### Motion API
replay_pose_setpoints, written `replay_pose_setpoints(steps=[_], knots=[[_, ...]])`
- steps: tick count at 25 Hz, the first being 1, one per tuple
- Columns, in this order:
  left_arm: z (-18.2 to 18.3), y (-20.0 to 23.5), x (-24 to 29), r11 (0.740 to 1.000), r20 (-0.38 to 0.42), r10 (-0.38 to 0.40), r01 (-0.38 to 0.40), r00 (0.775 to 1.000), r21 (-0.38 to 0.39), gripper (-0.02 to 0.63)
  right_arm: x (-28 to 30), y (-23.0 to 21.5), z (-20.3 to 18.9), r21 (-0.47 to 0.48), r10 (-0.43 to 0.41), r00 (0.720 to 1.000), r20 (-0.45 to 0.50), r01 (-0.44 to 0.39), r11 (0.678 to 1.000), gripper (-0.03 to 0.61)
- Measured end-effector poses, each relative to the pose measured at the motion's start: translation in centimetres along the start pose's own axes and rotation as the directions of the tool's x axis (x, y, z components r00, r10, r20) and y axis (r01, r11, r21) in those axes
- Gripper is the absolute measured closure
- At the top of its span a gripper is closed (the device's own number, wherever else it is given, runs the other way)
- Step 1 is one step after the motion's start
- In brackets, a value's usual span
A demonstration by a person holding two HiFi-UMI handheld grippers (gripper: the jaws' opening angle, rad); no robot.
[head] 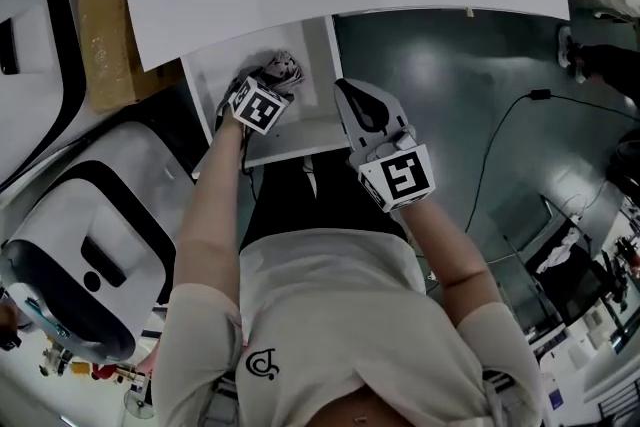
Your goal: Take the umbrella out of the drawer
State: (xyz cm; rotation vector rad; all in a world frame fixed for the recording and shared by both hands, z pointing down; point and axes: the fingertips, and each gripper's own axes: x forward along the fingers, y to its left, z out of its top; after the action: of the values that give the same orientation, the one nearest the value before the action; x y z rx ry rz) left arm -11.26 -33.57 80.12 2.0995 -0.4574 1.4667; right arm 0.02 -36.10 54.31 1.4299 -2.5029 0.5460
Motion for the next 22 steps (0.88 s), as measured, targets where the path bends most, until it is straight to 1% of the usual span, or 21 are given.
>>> replay_pose_setpoints(steps=[3, 4, 6, 9, 10, 13, 15, 17, 19, 22], knots=[[-0.3, 0.4, 1.7, 0.997, -0.062, 0.046, -0.042, 0.997, 0.060, 0.215, 0.1, 0.0, -0.5, 0.009, -0.007, 1.000, -0.008, 0.007, 1.000, 0.572], [-0.6, 0.7, 2.2, 0.996, -0.078, 0.063, -0.058, 0.995, 0.067, 0.216, 0.1, 0.1, -0.8, 0.013, -0.010, 1.000, -0.012, 0.010, 1.000, 0.572], [-1.0, 1.3, 2.9, 0.995, -0.083, 0.095, -0.092, 0.992, 0.042, 0.216, 0.1, 0.2, -1.3, 0.020, -0.017, 1.000, -0.025, 0.017, 1.000, 0.572], [-0.8, 2.2, 2.9, 0.988, -0.044, 0.152, -0.151, 0.987, 0.018, 0.259, -0.1, -0.1, -1.7, 0.036, -0.043, 0.998, -0.036, 0.044, 0.998, 0.572], [-0.7, 2.4, 2.8, 0.986, -0.026, 0.165, -0.165, 0.986, 0.014, 0.286, -0.2, -0.2, -1.7, 0.042, -0.054, 0.998, -0.037, 0.056, 0.998, 0.572], [-0.6, 2.5, 2.6, 0.986, 0.000, 0.167, -0.167, 0.986, 0.000, 0.354, -0.7, -0.3, -1.5, 0.051, -0.082, 0.996, -0.036, 0.083, 0.995, 0.572], [-0.7, 2.4, 2.3, 0.988, -0.003, 0.154, -0.154, 0.988, 0.003, 0.367, -0.9, -0.1, -1.2, 0.049, -0.091, 0.995, -0.039, 0.092, 0.994, 0.572], [-0.2, 2.2, 1.5, 0.990, 0.011, 0.144, -0.144, 0.990, 0.014, 0.374, -1.2, 0.3, -1.1, 0.048, -0.091, 0.995, -0.046, 0.093, 0.995, 0.572], [0.5, 1.8, 0.3, 0.991, 0.050, 0.131, -0.132, 0.990, 0.009, 0.379, -1.4, 1.0, -0.8, 0.042, -0.083, 0.995, -0.048, 0.085, 0.995, 0.572], [1.6, 1.2, -2.5, 0.992, 0.129, 0.121, -0.123, 0.984, 0.003, 0.380, -1.9, 2.6, -0.1, 0.036, -0.076, 0.996, -0.039, 0.078, 0.996, 0.572]])
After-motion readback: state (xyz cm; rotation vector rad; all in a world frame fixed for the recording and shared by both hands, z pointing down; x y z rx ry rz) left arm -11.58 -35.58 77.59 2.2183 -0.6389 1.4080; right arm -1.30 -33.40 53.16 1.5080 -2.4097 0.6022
